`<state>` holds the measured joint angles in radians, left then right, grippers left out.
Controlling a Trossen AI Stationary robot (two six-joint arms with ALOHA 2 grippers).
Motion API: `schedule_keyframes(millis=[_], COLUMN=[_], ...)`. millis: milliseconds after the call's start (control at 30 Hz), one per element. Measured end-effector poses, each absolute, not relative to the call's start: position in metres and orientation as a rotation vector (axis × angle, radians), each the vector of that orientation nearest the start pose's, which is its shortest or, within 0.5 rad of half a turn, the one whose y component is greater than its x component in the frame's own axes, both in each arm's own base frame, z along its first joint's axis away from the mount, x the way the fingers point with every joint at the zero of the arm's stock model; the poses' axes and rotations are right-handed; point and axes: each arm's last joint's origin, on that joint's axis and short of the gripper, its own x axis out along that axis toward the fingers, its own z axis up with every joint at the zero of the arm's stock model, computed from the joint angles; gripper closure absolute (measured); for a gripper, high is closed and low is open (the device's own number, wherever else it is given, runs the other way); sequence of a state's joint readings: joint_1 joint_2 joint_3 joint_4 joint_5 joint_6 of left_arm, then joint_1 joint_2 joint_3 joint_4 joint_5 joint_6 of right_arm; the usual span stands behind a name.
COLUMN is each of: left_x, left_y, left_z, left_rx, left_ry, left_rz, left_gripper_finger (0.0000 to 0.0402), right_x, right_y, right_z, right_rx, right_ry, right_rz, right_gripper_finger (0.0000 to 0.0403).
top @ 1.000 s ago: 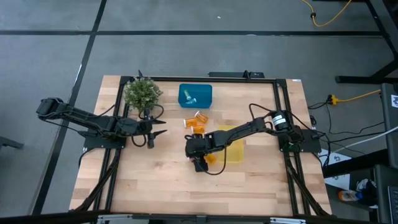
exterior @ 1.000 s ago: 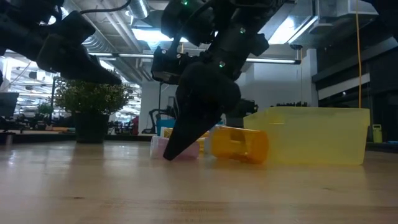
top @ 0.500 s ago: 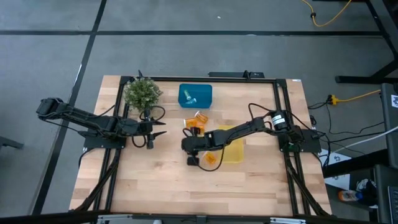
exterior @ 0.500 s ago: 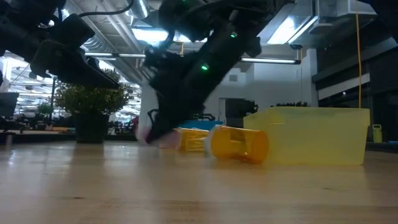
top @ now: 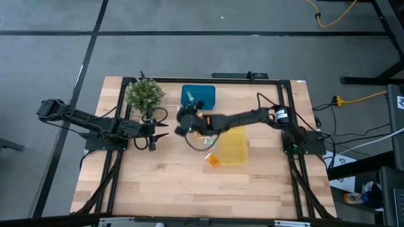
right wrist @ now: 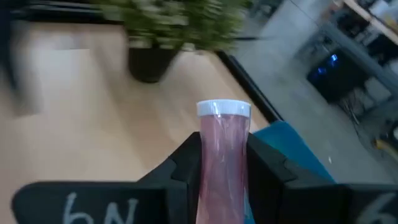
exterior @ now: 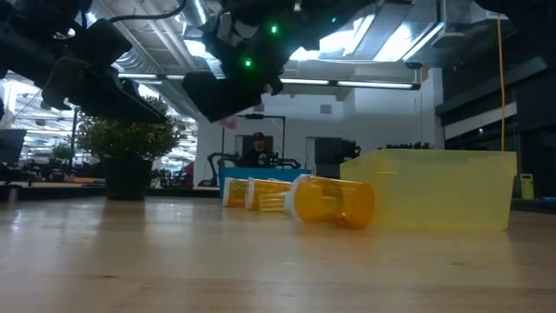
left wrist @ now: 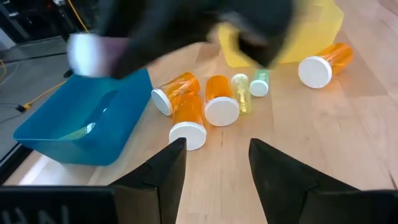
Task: Pick and place medicine bottles into bin by pill shape (circle, oval)
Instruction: Put the small pink pill bottle into the blue bin
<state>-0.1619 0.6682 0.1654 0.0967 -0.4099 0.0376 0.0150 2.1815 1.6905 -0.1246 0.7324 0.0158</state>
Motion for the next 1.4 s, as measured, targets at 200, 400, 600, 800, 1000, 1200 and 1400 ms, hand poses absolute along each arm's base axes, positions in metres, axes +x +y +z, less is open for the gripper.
schedule_keyframes(millis=[200, 400, 600, 800, 1000, 1200, 1400], left_x=[0.143, 0.142, 0.142, 0.142, 0.142, 0.142, 0.142], left_y=[-0.012, -0.012, -0.012, -0.012, -0.012, -0.012, -0.012], left_z=[0.164, 0.162, 0.162, 0.162, 0.162, 0.162, 0.162], left_rx=[0.146, 0.122, 0.106, 0.105, 0.158, 0.176, 0.176], left_ry=[0.399, 0.415, 0.414, 0.417, 0.423, 0.426, 0.426], left_rz=[0.238, 0.236, 0.239, 0.239, 0.228, 0.225, 0.224], left_gripper_finger=[0.0233, 0.0233, 0.0233, 0.0233, 0.0233, 0.0233, 0.0233], right_x=[0.483, 0.475, 0.475, 0.475, 0.475, 0.474, 0.474], right_y=[-0.065, -0.093, -0.095, -0.095, -0.095, -0.096, -0.098], right_z=[0.200, 0.194, 0.193, 0.193, 0.193, 0.193, 0.193], right_rx=[-0.105, -0.024, -0.001, 0.020, 0.047, 0.048, 0.050], right_ry=[0.596, 0.665, 0.674, 0.668, 0.657, 0.657, 0.656], right_rz=[-0.800, -0.781, -0.746, -0.751, -0.761, -0.762, -0.764], right_gripper_finger=[0.0307, 0.0307, 0.0307, 0.0307, 0.0307, 0.0307, 0.0292])
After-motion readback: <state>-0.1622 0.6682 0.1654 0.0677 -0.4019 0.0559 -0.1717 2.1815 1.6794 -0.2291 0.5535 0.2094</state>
